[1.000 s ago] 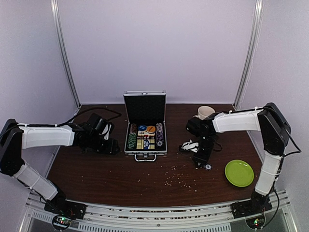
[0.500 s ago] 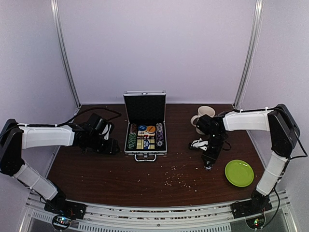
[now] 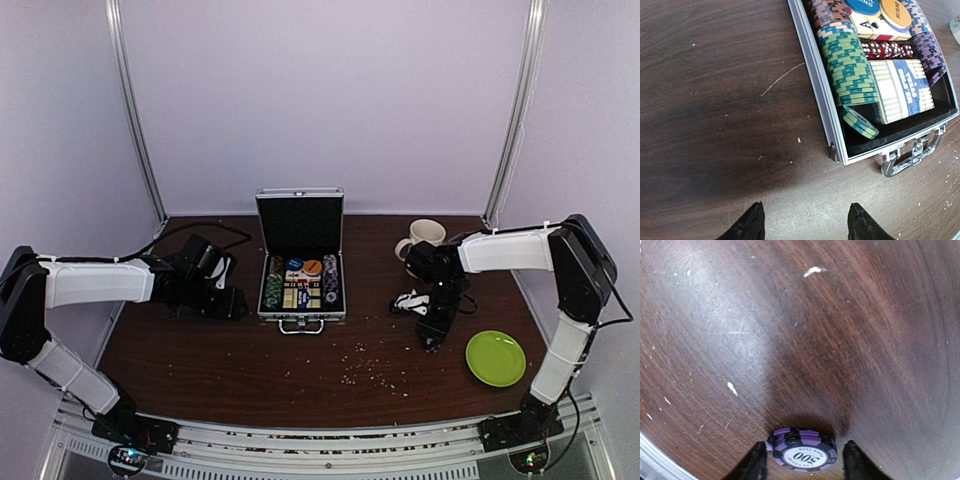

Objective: Pack up texas hold em set

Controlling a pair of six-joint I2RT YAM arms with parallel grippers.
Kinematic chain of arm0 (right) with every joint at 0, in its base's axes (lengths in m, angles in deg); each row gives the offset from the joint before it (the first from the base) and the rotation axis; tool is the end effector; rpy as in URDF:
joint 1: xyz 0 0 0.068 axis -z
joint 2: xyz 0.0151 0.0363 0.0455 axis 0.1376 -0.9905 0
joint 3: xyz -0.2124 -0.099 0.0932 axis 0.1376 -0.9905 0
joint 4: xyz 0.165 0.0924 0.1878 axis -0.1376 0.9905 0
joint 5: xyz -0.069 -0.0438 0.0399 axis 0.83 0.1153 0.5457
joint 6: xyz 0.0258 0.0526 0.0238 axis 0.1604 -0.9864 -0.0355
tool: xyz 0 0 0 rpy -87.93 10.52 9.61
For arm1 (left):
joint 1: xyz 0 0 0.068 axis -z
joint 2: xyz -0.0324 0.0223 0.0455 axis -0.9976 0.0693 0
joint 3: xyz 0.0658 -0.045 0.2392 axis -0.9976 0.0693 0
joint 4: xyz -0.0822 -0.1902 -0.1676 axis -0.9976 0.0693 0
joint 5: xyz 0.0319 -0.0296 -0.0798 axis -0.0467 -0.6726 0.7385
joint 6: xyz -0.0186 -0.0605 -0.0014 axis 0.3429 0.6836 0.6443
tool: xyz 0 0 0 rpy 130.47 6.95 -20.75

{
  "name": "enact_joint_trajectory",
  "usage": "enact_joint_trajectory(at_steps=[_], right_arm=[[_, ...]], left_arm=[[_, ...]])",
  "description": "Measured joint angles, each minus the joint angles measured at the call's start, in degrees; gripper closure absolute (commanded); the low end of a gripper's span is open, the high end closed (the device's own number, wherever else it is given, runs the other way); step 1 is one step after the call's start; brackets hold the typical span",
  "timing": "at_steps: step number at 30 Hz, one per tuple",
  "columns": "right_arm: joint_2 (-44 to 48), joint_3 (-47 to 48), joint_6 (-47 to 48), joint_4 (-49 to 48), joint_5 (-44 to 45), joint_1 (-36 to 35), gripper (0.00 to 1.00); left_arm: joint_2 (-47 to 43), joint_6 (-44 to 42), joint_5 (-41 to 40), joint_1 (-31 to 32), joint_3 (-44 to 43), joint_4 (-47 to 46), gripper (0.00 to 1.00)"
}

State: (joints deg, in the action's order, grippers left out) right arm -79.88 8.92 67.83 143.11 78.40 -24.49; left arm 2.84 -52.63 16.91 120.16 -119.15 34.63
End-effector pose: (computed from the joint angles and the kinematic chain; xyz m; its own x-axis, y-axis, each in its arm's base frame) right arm 0.2536 0.1701 0.1232 -0.5540 -0.8310 -0.0494 -0.8265 0.5419 0.1524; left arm 0.2461 -0.1665 0.1519 -0.8766 -0.0354 -0.4800 0.1200 0.9497 -0.2892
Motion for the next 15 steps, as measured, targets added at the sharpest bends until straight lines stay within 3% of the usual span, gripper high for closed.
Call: enact_joint_trajectory(at_steps=[1, 2, 15], right_arm=[[0.00, 0.00, 0.04, -0.02, -0.02, 0.00, 0.05], [-0.02, 0.00, -0.20, 0.07, 0.04, 0.02, 0.00], [-1.14, 0.15, -0.48, 1.51, 0.35, -0.04, 0.00]], left_arm=[[0.00, 0.00, 0.02, 0.00, 0.00, 0.00, 0.41], [0.07, -0.02, 0.02, 0.00, 0.00, -0.02, 0.41], [0.44, 0.00, 0.02, 0.00, 0.00, -0.04, 0.41]])
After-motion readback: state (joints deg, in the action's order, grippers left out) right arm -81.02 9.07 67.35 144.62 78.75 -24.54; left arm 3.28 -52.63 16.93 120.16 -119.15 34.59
